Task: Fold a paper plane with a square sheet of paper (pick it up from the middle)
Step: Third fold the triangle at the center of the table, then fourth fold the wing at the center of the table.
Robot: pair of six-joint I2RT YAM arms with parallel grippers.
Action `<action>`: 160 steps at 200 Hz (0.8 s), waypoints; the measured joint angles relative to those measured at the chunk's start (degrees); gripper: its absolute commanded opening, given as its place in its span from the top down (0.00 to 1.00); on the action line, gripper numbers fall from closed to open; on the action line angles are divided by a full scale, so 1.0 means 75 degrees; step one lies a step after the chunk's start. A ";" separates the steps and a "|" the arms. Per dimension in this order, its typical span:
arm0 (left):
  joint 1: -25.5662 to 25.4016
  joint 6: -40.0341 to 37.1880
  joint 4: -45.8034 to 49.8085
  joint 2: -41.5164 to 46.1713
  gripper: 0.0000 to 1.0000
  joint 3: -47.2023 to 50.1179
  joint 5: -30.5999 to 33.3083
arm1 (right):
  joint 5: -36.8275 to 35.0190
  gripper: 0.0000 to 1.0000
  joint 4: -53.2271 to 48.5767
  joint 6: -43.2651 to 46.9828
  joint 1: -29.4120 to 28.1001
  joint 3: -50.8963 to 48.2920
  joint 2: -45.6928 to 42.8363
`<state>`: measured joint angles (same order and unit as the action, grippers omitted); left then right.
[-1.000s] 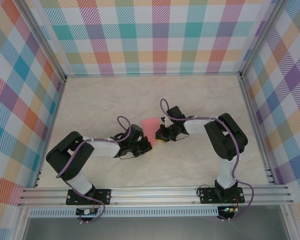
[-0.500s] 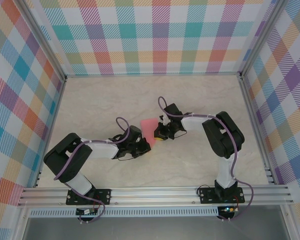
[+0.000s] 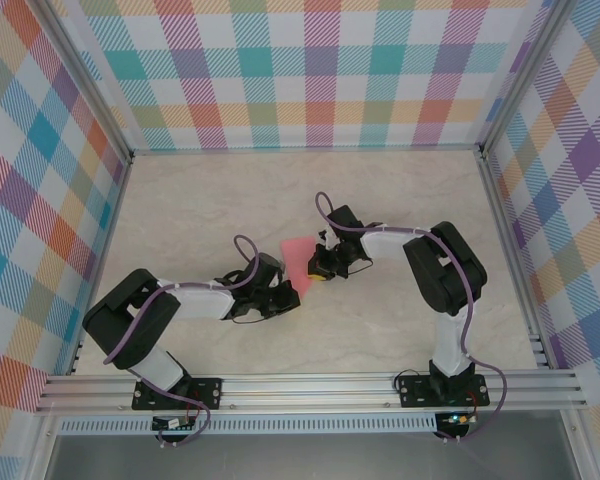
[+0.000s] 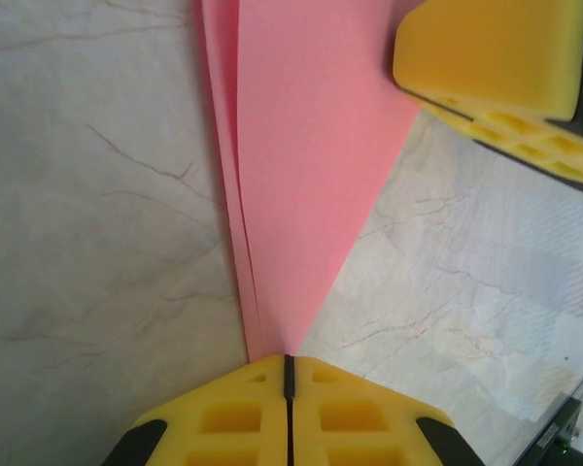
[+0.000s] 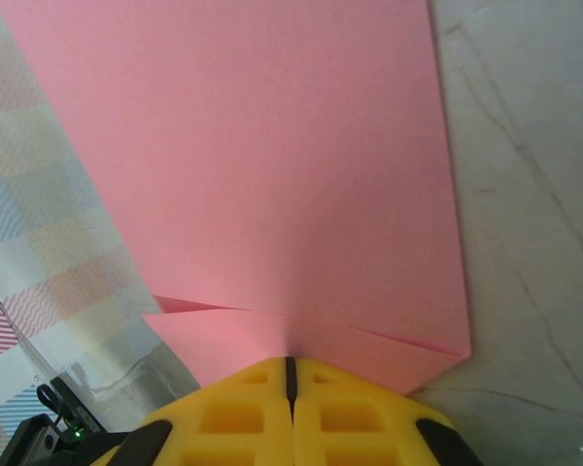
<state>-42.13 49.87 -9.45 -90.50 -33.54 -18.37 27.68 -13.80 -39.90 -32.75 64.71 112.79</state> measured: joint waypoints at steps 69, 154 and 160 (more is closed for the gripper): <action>-0.0017 -0.0443 0.2229 0.0860 0.88 -0.0685 0.0536 | -0.0469 0.65 -0.0050 -0.0192 0.0003 -0.0099 -0.0592; -0.0017 -0.0452 0.2212 0.0513 0.87 -0.1775 0.1719 | -0.0758 0.48 0.0227 -0.0533 0.0420 -0.1008 -0.1941; -0.0017 -0.0449 0.2168 0.0373 0.87 -0.1856 0.1754 | -0.0714 0.49 0.0245 -0.0516 0.0428 -0.0997 -0.1891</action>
<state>-42.26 46.50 6.81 -87.70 -47.46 -5.21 22.33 -11.97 -43.77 -29.54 57.23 98.61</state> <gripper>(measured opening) 0.132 0.521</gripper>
